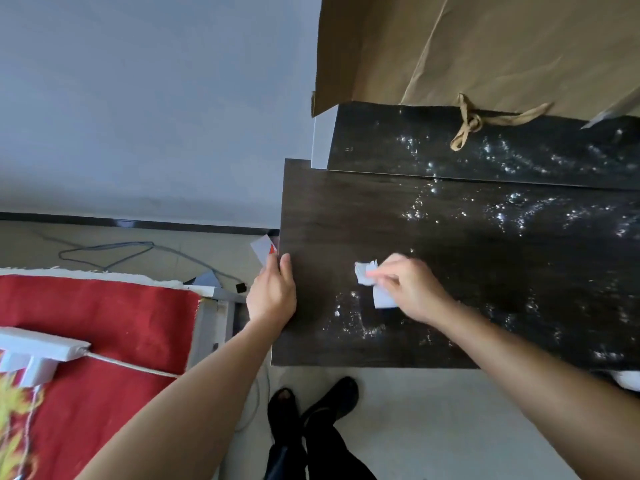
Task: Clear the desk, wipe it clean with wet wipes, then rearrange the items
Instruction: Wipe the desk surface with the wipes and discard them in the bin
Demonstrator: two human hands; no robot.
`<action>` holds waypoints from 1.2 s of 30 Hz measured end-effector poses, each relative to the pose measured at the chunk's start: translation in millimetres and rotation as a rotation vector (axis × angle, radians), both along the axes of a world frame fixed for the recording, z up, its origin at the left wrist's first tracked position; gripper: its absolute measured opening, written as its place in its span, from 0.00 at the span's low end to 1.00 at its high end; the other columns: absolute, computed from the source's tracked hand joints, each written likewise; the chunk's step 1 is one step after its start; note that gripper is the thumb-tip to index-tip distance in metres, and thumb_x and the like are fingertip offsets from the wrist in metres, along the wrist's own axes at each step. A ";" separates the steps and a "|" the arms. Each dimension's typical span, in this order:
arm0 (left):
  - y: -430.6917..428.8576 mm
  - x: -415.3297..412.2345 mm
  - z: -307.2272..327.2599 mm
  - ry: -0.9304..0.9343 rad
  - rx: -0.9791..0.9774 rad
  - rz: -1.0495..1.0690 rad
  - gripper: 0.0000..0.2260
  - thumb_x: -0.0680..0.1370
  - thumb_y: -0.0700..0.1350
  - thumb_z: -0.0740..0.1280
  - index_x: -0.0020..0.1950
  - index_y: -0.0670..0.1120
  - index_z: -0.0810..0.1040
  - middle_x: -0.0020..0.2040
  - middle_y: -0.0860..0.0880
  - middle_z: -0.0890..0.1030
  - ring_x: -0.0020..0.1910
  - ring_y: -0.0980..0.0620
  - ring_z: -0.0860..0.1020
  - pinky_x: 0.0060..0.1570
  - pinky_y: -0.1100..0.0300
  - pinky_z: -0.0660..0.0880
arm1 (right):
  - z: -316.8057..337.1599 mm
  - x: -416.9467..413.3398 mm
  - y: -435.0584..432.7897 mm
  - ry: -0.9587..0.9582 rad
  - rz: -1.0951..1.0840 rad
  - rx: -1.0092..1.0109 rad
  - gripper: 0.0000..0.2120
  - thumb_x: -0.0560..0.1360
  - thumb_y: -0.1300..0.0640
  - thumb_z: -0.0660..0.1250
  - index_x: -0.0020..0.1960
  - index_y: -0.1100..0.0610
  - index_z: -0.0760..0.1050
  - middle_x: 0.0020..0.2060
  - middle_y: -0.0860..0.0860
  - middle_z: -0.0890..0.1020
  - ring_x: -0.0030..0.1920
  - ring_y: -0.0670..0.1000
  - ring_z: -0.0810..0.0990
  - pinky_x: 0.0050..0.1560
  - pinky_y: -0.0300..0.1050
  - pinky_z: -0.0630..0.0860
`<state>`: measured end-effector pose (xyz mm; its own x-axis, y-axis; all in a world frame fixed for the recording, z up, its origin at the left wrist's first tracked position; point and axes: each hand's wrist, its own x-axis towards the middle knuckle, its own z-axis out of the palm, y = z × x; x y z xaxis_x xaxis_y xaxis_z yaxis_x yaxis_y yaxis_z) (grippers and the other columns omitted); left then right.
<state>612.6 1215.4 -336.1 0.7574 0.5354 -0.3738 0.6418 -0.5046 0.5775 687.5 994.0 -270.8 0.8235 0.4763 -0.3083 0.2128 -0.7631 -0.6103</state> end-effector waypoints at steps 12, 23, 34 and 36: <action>-4.5 -59.2 -5.4 -0.020 0.039 -0.005 0.23 0.80 0.60 0.43 0.55 0.52 0.74 0.52 0.45 0.82 0.50 0.40 0.78 0.44 0.53 0.67 | -11.1 -130.3 -9.8 -0.033 0.148 -0.001 0.20 0.71 0.75 0.63 0.55 0.55 0.81 0.42 0.50 0.73 0.44 0.48 0.73 0.45 0.37 0.70; -2.6 -58.4 -13.2 -0.056 0.034 -0.015 0.25 0.78 0.63 0.40 0.51 0.52 0.73 0.48 0.47 0.81 0.47 0.41 0.77 0.42 0.54 0.67 | -34.1 -6.5 77.6 -0.248 -0.227 -0.038 0.17 0.75 0.68 0.59 0.59 0.57 0.78 0.53 0.59 0.75 0.52 0.56 0.74 0.49 0.39 0.67; 10.1 -53.0 -7.5 0.058 -0.096 -0.096 0.19 0.79 0.63 0.43 0.41 0.54 0.66 0.37 0.54 0.72 0.45 0.45 0.73 0.42 0.53 0.65 | -6.6 -53.8 29.0 -0.054 -0.012 0.015 0.11 0.74 0.68 0.63 0.49 0.59 0.83 0.43 0.54 0.78 0.41 0.52 0.77 0.43 0.42 0.70; 11.8 -52.9 -8.2 0.072 -0.093 -0.101 0.20 0.79 0.64 0.43 0.42 0.54 0.67 0.36 0.55 0.71 0.42 0.47 0.71 0.42 0.53 0.66 | -13.0 -29.5 53.2 -0.200 -0.268 -0.004 0.12 0.75 0.69 0.62 0.53 0.62 0.82 0.47 0.58 0.78 0.46 0.56 0.77 0.47 0.44 0.70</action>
